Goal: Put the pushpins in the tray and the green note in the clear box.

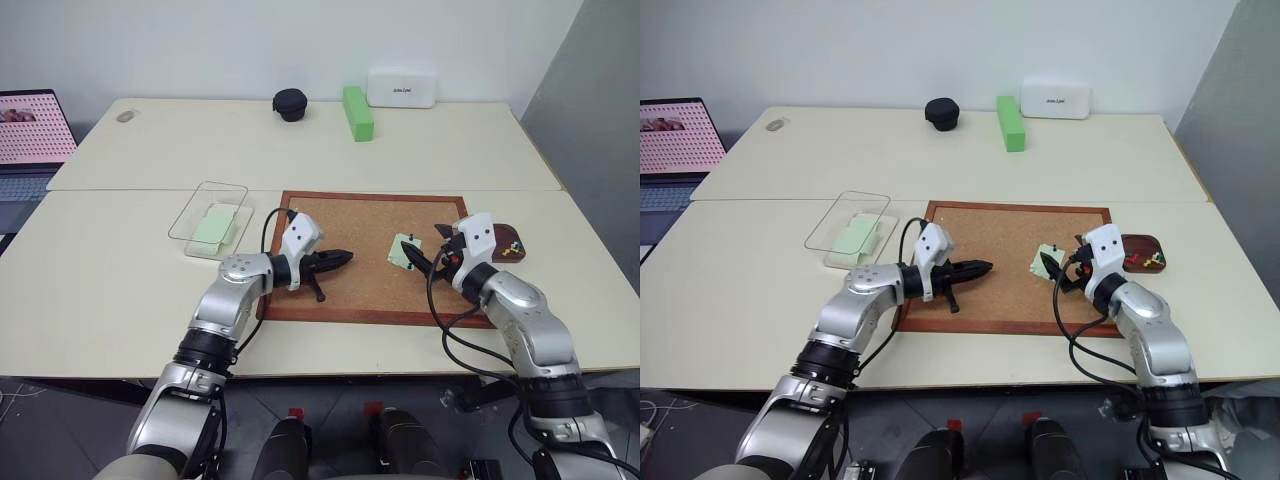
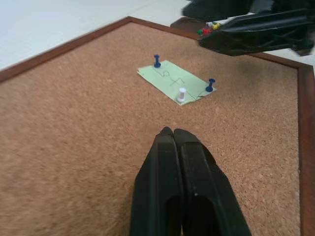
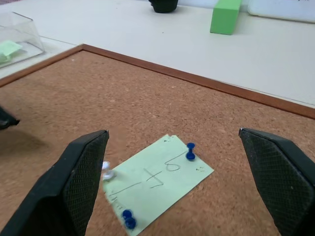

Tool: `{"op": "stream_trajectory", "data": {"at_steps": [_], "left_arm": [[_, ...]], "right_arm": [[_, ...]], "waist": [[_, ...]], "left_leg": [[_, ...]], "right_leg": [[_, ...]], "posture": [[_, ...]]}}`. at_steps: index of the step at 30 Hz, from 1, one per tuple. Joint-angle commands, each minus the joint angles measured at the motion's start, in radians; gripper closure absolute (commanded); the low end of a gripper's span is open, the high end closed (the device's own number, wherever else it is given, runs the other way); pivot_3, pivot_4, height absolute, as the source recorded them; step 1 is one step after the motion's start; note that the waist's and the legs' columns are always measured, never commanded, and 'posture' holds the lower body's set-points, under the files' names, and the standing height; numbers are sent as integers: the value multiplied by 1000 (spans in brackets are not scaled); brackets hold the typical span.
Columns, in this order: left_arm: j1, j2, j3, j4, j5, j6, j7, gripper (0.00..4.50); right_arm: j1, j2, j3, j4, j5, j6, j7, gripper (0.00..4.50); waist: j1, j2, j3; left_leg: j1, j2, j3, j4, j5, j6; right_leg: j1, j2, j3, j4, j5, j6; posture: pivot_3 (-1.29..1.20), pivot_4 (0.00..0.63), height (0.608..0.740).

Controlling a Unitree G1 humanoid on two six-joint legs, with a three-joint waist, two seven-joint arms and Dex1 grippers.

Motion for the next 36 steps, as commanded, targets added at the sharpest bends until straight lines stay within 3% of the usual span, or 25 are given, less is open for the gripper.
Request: {"op": "stream_trajectory", "data": {"at_steps": [1, 14, 15, 25, 36], "left_arm": [[-32, -24, -32, 37, 37, -53, -5, 4481], [-15, -34, -78, 99, 116, -48, 10, 4481], [-16, -36, -74, 95, 115, -46, 13, 4500], [-21, -45, -59, 91, 113, -48, 36, 4500], [-15, -35, -61, 103, 121, -63, 32, 4500]], "right_arm": [[-80, 19, 4, 108, -23, -71, 16, 0], [-257, 68, 9, 451, -75, -167, 27, 0], [-262, 70, 10, 468, -77, -174, 30, 368], [-261, 75, 22, 508, -118, -214, 52, 2524], [-265, 70, 9, 521, -129, -244, 34, 4449]], "waist": [[-1, 0, 0], [-2, 0, 0], [-2, 0, 0], [-2, 0, 0], [-3, 0, 0]], "left_leg": [[0, 0, 0, 0, 0, 0], [2, 0, 0, 0, 0, 0], [2, 0, 0, 0, 0, 0], [3, 0, 0, 0, 0, 0], [3, 0, 0, 0, 0, 0]], "right_leg": [[0, 0, 0, 0, 0, 0], [1, 0, 1, 1, 0, 0], [1, 0, 1, 1, 0, 0], [1, 0, 1, 2, 1, -1], [2, 0, 1, 2, 1, -1]], "posture": [[0, 150, 740], [0, 150, 740], [0, 150, 740], [0, 150, 740], [0, 150, 740]]}}
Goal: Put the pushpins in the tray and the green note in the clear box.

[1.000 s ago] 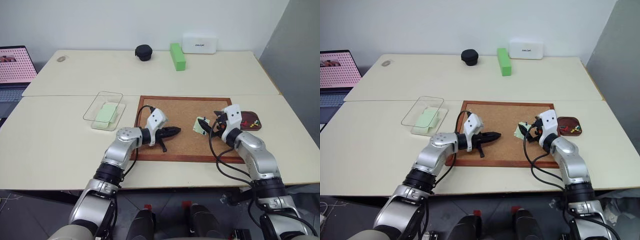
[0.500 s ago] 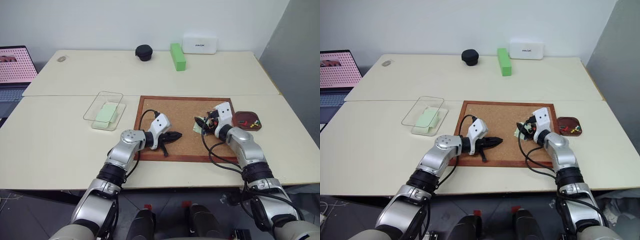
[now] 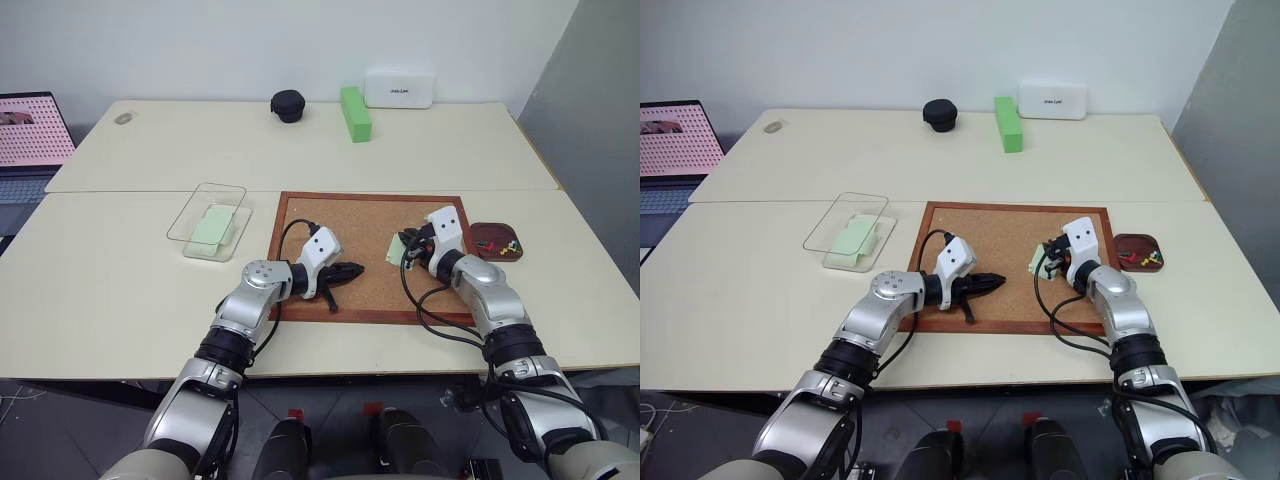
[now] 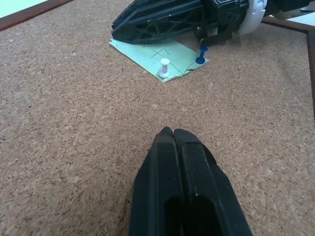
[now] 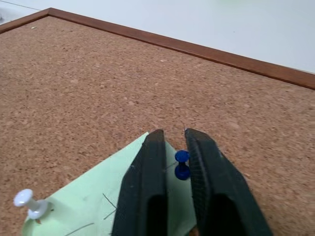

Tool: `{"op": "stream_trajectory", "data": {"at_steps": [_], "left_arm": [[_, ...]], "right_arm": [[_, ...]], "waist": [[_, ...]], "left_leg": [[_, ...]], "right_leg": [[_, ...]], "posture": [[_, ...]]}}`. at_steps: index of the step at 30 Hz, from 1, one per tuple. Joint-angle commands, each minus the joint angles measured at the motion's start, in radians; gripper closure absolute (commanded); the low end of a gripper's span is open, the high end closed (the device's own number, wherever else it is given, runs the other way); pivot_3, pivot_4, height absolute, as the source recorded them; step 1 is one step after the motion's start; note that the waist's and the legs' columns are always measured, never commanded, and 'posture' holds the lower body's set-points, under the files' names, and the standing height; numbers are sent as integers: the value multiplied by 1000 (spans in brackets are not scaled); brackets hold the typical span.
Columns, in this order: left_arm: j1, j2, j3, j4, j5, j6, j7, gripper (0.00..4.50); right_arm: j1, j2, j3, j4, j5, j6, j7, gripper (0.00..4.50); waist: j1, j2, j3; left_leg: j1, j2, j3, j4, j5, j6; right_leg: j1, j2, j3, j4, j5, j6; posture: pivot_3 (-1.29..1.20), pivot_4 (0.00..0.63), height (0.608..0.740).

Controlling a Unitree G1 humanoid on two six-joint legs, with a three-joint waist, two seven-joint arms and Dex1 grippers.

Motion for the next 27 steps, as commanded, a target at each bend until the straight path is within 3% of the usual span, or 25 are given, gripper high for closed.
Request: {"op": "stream_trajectory", "data": {"at_steps": [1, 14, 24, 27], "left_arm": [[2, 8, 2, 9, 14, -17, 4, 4500], [11, -1, 8, 6, -2, 7, -4, 4500], [-3, -11, 3, 21, 2, 9, -3, 4500], [0, -12, 1, 16, 2, 10, -4, 4500]], "right_arm": [[-17, -2, -16, -14, -3, -32, -5, 4449], [59, -40, -33, -270, -2, 13, -37, 4449], [90, -41, -60, -350, 19, 44, -65, 4449], [102, -70, -123, -360, 1, 57, -147, 4449]], "waist": [[0, 0, 0], [0, 0, 0], [0, 0, 0], [1, 0, 0]], "left_leg": [[0, 0, 0, 0, 0, 0], [-1, 0, 0, 0, 0, 0], [2, 0, 0, 0, 0, 0], [2, 0, 0, 0, 0, 0]], "right_leg": [[0, 0, 0, 0, 0, 0], [0, 0, 0, 0, 0, 0], [2, 0, 0, 0, -1, 1], [3, 0, 0, 0, -1, 1]], "posture": [[0, 150, 740], [0, 150, 740], [0, 150, 740], [0, 150, 740]]}}
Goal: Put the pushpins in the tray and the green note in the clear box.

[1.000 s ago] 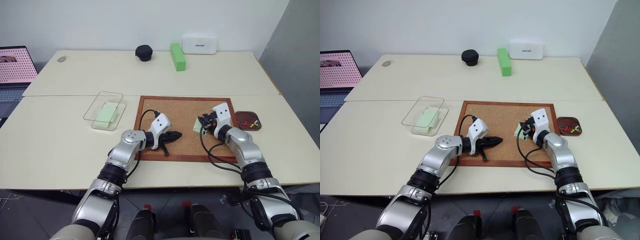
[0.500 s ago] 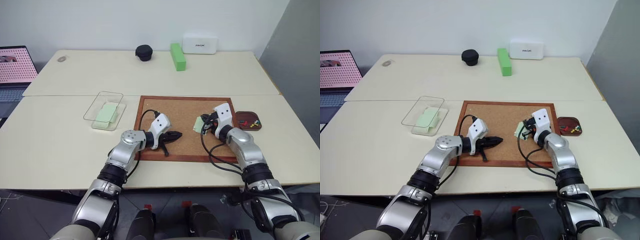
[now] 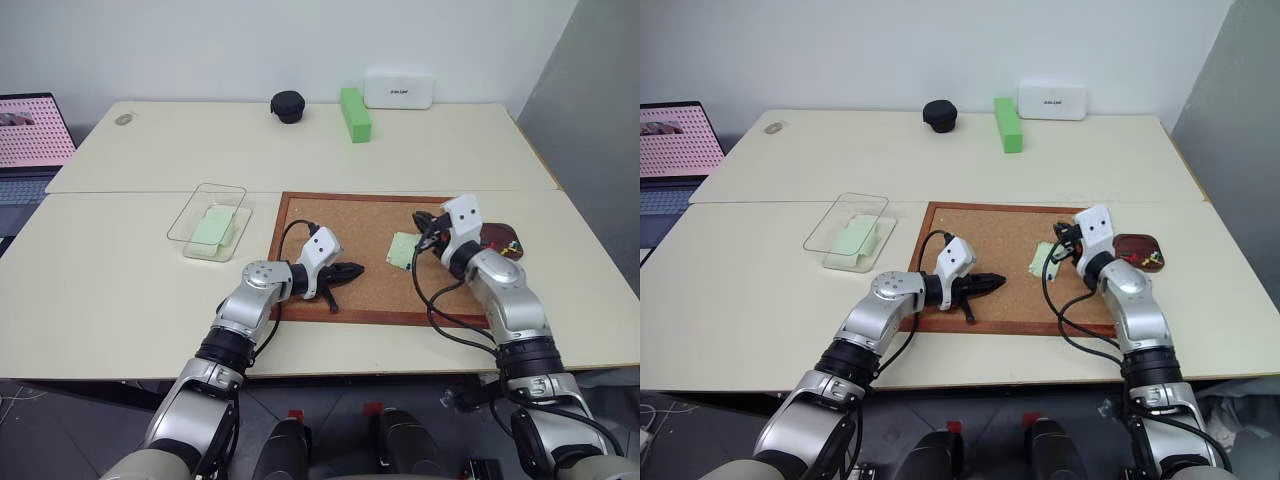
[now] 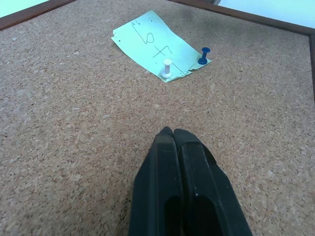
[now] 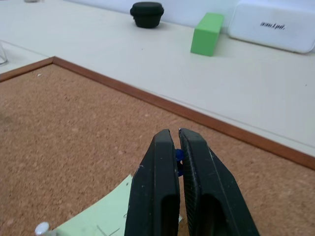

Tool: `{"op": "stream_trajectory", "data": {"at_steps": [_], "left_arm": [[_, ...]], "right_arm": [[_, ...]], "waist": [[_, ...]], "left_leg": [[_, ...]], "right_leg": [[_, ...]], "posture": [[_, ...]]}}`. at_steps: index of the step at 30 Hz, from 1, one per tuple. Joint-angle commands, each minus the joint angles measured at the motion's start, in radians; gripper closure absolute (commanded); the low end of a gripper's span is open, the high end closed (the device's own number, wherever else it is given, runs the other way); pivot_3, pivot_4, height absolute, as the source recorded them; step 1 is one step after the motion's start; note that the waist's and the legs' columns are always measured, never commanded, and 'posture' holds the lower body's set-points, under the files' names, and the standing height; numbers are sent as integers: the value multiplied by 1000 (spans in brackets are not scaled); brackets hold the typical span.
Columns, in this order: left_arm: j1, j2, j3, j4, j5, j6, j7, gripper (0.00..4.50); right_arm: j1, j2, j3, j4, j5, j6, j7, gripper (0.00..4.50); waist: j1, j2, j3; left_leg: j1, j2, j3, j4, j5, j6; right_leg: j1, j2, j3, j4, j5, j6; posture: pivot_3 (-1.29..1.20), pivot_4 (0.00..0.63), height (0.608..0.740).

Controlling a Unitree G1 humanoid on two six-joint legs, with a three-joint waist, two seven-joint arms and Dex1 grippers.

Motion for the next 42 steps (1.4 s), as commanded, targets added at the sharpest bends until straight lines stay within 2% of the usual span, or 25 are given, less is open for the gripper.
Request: {"op": "stream_trajectory", "data": {"at_steps": [1, 7, 19, 20, 38, 42], "left_arm": [[2, -5, -4, 5, 5, 8, -2, 4500], [12, -5, 0, -12, -2, 24, -6, 4500], [2, -4, -4, -11, 4, 26, -15, 4500], [1, -3, -3, -11, 5, 24, -15, 4500], [1, -9, -5, -21, 3, 29, -14, 4500], [0, -11, -5, -21, 3, 30, -14, 4500]], "right_arm": [[15, -50, -108, -46, -15, 12, -108, 4449], [54, -114, -213, -31, -19, 79, -211, 4449], [53, -152, -271, 47, 30, 136, -186, 4449], [50, -152, -270, 52, 30, 132, -185, 4042], [63, -170, -240, 45, 10, 56, -140, 445], [129, -183, -189, -65, 45, 39, -5, 336]], "waist": [[1, 0, 0], [2, 0, 0], [0, 1, 0], [0, 1, 0], [0, 1, 0], [1, 1, 0]], "left_leg": [[0, 0, 0, 0, 0, 0], [0, -1, 0, 0, 0, 0], [1, 0, 1, 0, 0, 0], [1, 0, 1, 0, 0, 0], [1, 0, 1, 0, 0, 0], [1, 0, 1, 0, 0, 0]], "right_leg": [[0, 0, 0, 0, 0, 0], [0, -1, 0, -1, 0, 0], [1, 0, 1, -1, 0, 0], [1, 0, 1, -1, 0, 0], [1, 0, 1, -1, 0, 0], [1, 0, 1, -1, 0, 0]], "posture": [[0, 150, 740], [0, 150, 740], [0, 150, 740], [0, 150, 740], [0, 150, 740], [0, 150, 740]]}}
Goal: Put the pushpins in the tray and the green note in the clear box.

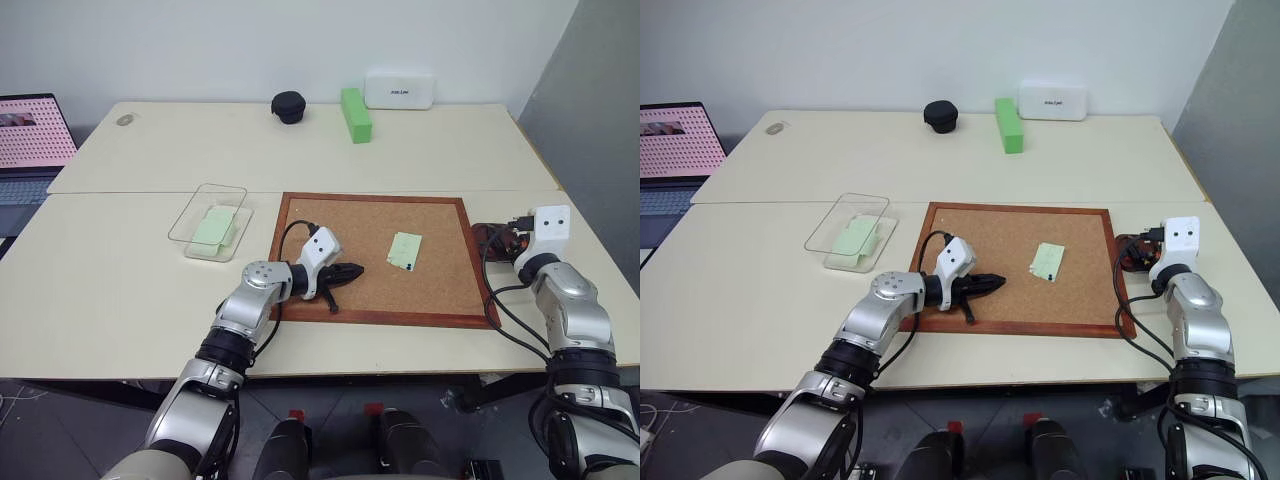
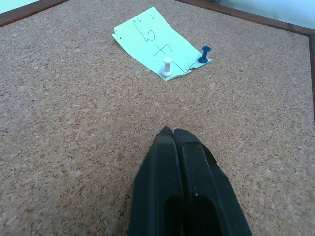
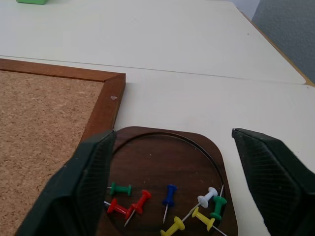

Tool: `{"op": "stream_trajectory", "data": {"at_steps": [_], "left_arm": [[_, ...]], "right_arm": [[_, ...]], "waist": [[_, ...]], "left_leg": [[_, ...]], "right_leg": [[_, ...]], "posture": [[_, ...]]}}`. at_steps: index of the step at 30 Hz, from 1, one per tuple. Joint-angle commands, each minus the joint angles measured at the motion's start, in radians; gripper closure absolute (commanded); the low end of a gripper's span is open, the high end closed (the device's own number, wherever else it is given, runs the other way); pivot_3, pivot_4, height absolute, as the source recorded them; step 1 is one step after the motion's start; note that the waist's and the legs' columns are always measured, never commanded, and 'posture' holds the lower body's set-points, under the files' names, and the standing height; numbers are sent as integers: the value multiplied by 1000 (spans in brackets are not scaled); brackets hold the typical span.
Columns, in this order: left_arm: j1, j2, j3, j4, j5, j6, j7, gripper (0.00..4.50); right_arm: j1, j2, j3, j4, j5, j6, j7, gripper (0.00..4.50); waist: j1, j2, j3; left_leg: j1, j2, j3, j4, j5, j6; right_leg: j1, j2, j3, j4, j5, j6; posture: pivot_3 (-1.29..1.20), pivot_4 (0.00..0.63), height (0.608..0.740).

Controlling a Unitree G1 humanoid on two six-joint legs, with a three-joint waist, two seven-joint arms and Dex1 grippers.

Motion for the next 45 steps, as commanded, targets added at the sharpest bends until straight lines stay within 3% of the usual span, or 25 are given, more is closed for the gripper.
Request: {"op": "stream_trajectory", "data": {"at_steps": [1, 7, 11, 30, 34, 45], "left_arm": [[-2, -8, -11, -10, 2, 8, -6, 4500], [0, -12, -11, -14, 2, 11, -3, 4500], [-5, -12, -11, -11, 3, 15, -1, 4500], [-4, 2, -10, -35, 3, 42, -5, 4500], [1, 5, -9, -37, 5, 42, -3, 4500], [3, 6, -6, -43, 1, 48, 2, 4500]], "right_arm": [[79, -21, 45, -188, 75, -36, 168, 336], [246, -21, 148, -448, 197, 55, 353, 336], [280, 8, 197, -512, 221, 94, 360, 336], [125, 131, 287, -216, 118, -61, 350, 336], [107, 134, 290, -163, 104, -91, 360, 864], [93, 130, 298, -113, 75, -135, 374, 3243]], "waist": [[0, 0, 0], [1, 0, 0], [1, 0, 0], [1, 0, 0], [1, 0, 0], [0, 0, 0]], "left_leg": [[0, 0, 0, 0, 0, 0], [0, 0, -1, 0, 0, 0], [0, 0, -1, 0, 0, 0], [0, 0, -1, 0, 0, 0], [0, 0, -1, 0, 0, 0], [1, 0, -1, 0, 0, 0]], "right_leg": [[0, 0, 0, 0, 0, 0], [0, 0, -1, -1, 0, 0], [1, 0, -1, -1, 0, 0], [1, 0, -1, -1, 0, 0], [1, 0, -1, -1, 0, 0], [1, 0, -1, -1, 0, 0]], "posture": [[0, 150, 740], [0, 150, 740], [0, 150, 740], [0, 150, 740], [0, 150, 740], [0, 150, 740]]}}
